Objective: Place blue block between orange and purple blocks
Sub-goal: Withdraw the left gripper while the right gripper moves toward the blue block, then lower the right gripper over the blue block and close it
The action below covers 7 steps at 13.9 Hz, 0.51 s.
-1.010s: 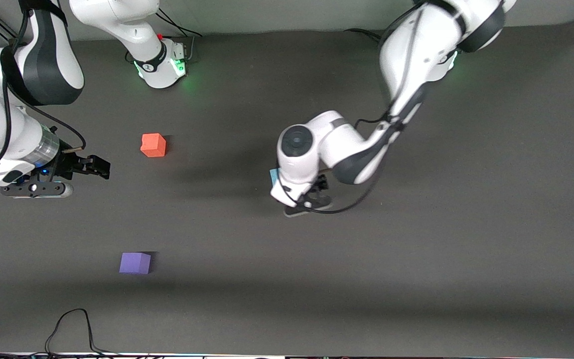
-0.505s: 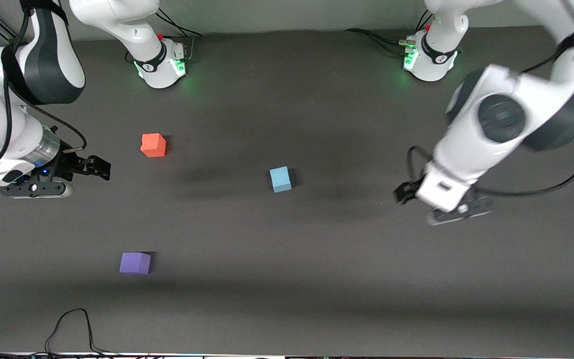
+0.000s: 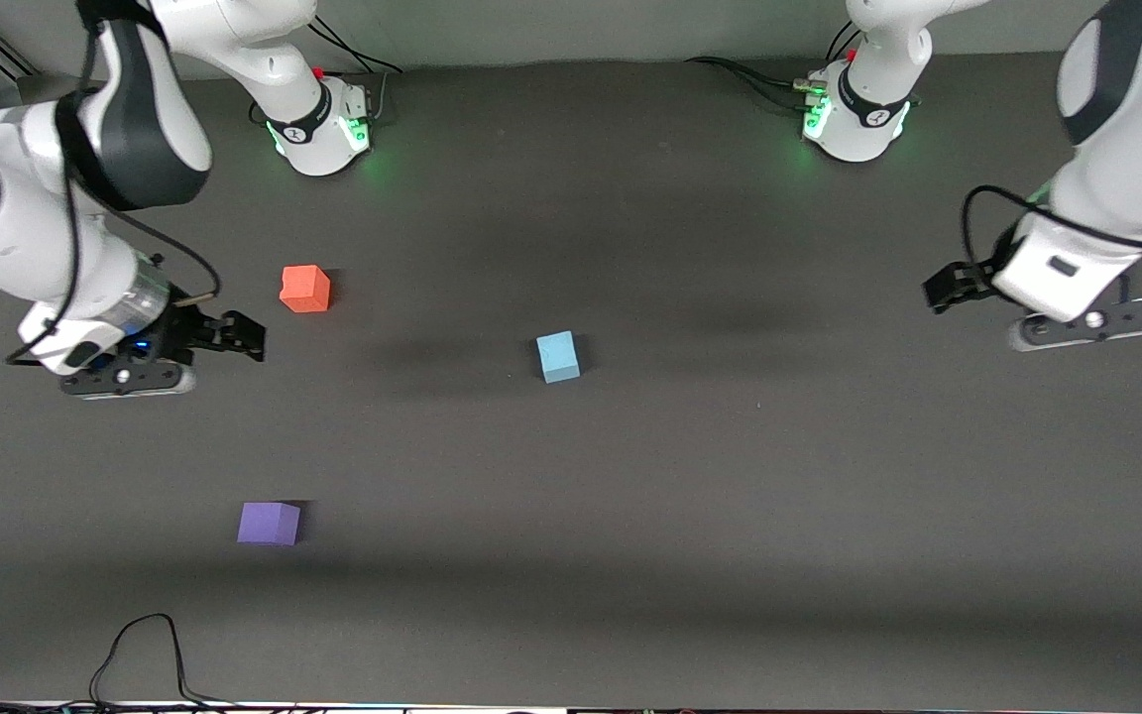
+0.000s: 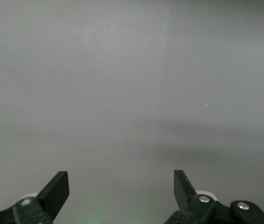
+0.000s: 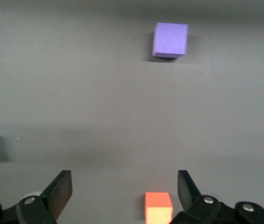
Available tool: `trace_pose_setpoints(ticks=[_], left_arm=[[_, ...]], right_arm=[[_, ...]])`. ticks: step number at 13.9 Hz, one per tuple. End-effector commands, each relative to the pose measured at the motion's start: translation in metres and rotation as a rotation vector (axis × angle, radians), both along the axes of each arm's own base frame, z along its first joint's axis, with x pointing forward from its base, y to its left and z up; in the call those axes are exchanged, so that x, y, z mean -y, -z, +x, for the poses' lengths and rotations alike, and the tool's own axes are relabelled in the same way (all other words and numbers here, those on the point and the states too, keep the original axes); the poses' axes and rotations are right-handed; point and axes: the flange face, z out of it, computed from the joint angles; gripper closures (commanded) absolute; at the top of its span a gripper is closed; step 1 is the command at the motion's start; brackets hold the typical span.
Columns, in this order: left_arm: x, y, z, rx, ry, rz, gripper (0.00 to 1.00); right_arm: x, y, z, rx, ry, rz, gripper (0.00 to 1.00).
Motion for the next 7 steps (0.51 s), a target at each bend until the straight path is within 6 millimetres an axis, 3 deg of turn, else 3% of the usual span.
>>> trace_pose_setpoints(ticks=[1,3,5,7], left_arm=[[-0.027,-0.008,-0.013,-0.001,0.022,-0.009,0.0],[-0.046,-0.015,-0.012,0.011,0.008,0.0,0.0],[-0.057,-0.019,-0.012,0.007,0.014,-0.005,0.0],[-0.055,-0.023,-0.011,0.003,0.035,-0.006,0.0]], right_arm=[[-0.036,0.003,0.004,0.018,0.032,0.014,0.0],[-0.064,0.012,0.006,0.008,-0.002,0.011,0.0],[-0.131,0.019,-0.004,0.007,-0.111,0.007,0.0],[-0.219,0.03,-0.024,0.001,-0.229,-0.002,0.0]])
